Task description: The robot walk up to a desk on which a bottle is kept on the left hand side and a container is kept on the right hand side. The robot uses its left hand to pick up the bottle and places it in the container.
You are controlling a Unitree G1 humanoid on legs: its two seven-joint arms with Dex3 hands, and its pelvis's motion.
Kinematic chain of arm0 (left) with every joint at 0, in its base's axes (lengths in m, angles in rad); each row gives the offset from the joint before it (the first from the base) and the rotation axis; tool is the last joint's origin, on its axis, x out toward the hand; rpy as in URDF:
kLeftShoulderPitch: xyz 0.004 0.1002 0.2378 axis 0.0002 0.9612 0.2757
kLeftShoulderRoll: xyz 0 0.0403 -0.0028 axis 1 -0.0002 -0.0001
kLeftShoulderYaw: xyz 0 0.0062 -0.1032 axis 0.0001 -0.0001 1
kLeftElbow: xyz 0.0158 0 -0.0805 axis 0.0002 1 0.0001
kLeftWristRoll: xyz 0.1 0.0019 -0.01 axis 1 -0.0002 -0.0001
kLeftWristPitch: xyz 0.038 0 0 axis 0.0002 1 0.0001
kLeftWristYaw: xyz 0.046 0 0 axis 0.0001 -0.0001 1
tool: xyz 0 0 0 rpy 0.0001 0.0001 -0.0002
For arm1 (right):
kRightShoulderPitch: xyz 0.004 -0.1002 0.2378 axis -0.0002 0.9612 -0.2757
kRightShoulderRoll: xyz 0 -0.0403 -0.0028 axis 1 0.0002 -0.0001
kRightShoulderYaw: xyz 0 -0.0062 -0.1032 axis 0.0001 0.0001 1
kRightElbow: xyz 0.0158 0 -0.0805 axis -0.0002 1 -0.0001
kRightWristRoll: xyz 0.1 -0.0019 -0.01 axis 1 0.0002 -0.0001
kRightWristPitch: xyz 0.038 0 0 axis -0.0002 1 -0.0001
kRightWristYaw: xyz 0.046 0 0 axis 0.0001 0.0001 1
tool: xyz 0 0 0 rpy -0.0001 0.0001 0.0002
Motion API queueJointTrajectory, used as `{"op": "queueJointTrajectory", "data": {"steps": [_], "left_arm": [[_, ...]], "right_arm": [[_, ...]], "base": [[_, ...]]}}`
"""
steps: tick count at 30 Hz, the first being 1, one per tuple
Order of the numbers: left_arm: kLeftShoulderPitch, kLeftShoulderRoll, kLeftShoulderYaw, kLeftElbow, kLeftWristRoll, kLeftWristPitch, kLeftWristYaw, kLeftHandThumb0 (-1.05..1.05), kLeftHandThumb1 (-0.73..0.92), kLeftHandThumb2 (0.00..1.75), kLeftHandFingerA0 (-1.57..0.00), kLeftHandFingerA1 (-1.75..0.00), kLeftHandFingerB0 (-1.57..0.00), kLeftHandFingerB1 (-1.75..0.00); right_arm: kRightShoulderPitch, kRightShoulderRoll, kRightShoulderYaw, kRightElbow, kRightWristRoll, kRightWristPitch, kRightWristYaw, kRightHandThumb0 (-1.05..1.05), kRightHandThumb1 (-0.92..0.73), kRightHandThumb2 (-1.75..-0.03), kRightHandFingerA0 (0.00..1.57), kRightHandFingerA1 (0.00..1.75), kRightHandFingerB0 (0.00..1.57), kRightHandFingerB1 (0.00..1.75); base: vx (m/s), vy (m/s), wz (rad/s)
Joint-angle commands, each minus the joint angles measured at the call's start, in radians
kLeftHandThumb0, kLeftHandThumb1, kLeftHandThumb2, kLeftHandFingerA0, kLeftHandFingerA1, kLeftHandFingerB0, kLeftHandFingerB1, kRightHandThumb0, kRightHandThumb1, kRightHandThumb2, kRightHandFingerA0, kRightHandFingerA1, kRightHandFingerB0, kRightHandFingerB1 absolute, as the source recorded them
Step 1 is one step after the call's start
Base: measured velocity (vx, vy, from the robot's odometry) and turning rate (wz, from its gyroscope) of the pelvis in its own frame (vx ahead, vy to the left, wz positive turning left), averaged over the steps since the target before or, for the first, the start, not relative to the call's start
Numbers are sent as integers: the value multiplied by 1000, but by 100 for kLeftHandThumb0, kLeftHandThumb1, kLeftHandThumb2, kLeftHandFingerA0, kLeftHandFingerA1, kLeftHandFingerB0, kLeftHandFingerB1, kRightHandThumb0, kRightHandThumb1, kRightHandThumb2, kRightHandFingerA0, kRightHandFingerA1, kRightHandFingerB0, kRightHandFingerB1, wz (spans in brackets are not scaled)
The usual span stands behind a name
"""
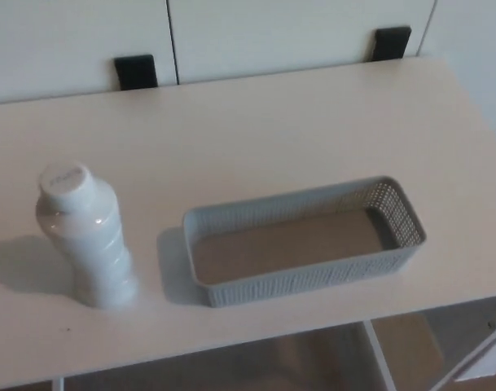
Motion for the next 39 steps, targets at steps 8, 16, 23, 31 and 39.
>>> {"op": "queueJointTrajectory", "data": {"steps": [8,16,23,31,39], "left_arm": [[-42,60,-75,94,116,-215,-18,-38,77,62,-22,-36,-31,-41],[-59,64,-81,120,124,-242,-22,-38,77,62,-22,-36,-31,-41],[-91,63,-79,117,125,-241,-27,-38,77,62,-22,-36,-31,-41],[-103,60,-71,109,126,-241,-30,-38,77,62,-22,-36,-31,-41],[-121,62,-70,93,129,-231,-32,-38,77,62,-22,-36,-31,-41]], "right_arm": [[-13,-16,-25,46,13,-70,36,-16,-50,-56,44,61,15,38],[-16,-15,-36,70,16,-87,49,-16,-50,-56,44,61,15,38],[-34,-14,-43,53,24,-82,47,-16,-50,-56,44,61,15,38],[-46,-16,-46,33,28,-72,44,-16,-50,-56,44,61,15,38],[-54,-14,-50,21,35,-65,41,-16,-50,-56,44,61,15,38]], "base": [[-114,92,-2],[-81,-66,7],[-4,-10,3],[15,141,15],[-23,-37,30]]}}
